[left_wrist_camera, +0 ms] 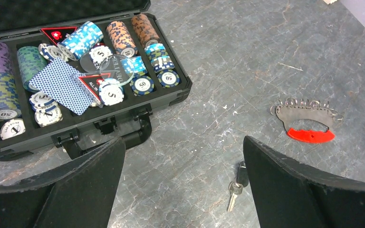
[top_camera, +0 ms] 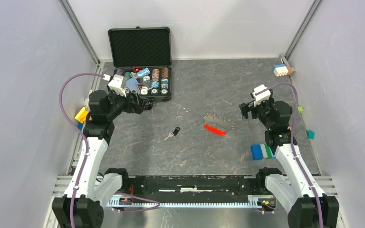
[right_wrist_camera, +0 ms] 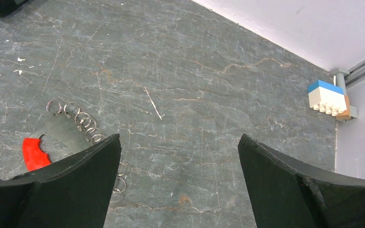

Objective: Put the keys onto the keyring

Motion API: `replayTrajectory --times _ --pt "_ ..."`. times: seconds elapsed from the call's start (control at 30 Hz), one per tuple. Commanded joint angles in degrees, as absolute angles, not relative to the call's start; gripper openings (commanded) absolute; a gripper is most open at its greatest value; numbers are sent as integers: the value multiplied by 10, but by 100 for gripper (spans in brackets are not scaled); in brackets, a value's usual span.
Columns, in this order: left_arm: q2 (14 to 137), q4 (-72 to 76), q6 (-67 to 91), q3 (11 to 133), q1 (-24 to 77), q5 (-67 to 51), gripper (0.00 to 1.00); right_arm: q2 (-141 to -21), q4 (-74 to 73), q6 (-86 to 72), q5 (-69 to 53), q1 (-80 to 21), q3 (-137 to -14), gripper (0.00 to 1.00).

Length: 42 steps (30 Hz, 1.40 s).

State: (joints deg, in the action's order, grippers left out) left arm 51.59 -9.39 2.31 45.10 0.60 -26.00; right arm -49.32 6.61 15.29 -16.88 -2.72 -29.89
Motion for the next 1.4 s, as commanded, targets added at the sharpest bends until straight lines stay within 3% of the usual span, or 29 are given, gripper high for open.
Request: replayTrajectory --times 0.0,0.47,0.83,1.03,1.13,1.37 --pt "506 -103 26 476 3 -251 100 -472 76 162 -184 -23 -319 98" --pt "514 -119 6 478 1 -304 100 -489 18 240 -285 -24 -335 98" --pt "570 -230 -90 535 36 -301 100 -597 -85 298 -210 -97 -362 99" --pt "613 -255 -146 539 140 -254 100 -677 -110 331 -207 -109 -401 85" --pt "629 -244 -142 534 142 -266 100 -739 -142 360 -217 -109 -435 76" --pt "642 -244 -145 527 142 -272 100 -822 -166 367 -248 -111 -482 66"
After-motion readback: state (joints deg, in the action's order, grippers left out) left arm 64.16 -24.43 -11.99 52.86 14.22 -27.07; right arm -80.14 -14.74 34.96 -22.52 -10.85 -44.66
